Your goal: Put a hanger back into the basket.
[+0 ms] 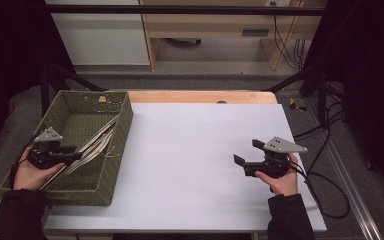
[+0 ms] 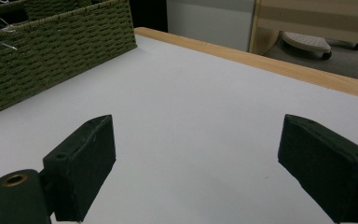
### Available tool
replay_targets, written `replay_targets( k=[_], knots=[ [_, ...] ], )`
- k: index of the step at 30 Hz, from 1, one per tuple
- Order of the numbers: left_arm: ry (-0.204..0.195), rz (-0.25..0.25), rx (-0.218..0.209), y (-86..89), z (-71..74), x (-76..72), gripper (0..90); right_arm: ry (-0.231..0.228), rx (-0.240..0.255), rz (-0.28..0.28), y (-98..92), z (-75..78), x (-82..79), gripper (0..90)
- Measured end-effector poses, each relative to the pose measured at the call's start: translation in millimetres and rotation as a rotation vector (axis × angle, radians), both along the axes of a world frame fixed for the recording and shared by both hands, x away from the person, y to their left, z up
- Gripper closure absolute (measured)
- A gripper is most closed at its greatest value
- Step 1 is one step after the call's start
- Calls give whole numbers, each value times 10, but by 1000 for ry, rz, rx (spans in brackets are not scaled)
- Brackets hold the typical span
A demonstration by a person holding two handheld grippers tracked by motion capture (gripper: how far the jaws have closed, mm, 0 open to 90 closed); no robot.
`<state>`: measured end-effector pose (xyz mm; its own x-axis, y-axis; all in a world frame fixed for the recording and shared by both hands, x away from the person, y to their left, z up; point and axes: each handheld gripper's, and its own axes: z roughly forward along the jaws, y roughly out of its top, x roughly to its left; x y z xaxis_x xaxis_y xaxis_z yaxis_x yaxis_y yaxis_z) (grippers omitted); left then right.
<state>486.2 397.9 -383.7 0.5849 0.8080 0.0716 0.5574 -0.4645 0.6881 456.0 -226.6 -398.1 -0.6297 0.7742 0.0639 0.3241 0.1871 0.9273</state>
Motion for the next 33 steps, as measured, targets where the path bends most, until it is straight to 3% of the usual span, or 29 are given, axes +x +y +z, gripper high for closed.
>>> replay_targets(
  k=[5,7,11,15,20,25,33],
  knots=[
    [-95,-11,-64,-65,179,-67,462,-3,7,2,-9,9,-3,116],
    [-152,-7,-95,-113,259,-110,402,-4,11,-2,-14,14,-6,116],
    [-253,-13,-185,-225,410,-211,301,-5,18,-1,-26,26,-14,115],
    [-293,-28,-239,-365,495,-303,230,-9,28,2,-40,41,-25,113],
    [-331,-51,-295,-618,521,-425,142,-16,42,5,-58,59,-41,107],
    [-330,-60,-339,-831,416,-499,111,-17,45,13,-80,75,-56,103],
    [-314,-66,-348,-1057,207,-544,78,-27,57,25,-117,98,-81,96]
  ],
)
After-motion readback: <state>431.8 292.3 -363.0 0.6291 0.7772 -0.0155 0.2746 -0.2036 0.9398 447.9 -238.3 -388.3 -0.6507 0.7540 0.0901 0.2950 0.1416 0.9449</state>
